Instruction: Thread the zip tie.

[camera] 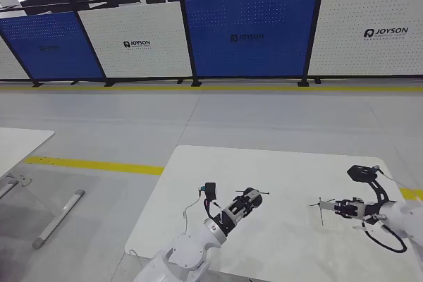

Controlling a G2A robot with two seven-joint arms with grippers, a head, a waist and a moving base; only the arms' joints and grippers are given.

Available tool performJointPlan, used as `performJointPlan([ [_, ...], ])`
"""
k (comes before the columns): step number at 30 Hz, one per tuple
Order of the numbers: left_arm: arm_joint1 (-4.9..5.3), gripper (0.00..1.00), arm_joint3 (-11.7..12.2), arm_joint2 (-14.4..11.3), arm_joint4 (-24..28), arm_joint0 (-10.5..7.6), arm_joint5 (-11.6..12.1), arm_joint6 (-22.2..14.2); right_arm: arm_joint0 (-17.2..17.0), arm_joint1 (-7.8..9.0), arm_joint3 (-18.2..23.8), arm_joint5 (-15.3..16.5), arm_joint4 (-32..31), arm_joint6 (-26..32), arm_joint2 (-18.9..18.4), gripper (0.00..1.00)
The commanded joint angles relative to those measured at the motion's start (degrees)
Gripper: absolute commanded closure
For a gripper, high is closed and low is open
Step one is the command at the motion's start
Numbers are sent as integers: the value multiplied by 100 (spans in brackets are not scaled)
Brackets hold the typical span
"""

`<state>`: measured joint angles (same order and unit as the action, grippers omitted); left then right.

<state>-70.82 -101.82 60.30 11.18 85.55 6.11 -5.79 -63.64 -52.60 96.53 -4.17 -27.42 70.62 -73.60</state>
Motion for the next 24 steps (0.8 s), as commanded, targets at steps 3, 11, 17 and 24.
performJointPlan([
  [3,0,100,0,0,0,0,0,0,530,-83,-412,11,-52,294,488,0],
  [11,0,100,0,0,0,0,0,0,530,-83,-412,11,-52,294,488,0],
  [17,0,100,0,0,0,0,0,0,610,-104,-386,69,-427,371,773,0],
  [24,0,100,0,0,0,0,0,0,1599,-376,-1303,72,-416,871,1759,0],
])
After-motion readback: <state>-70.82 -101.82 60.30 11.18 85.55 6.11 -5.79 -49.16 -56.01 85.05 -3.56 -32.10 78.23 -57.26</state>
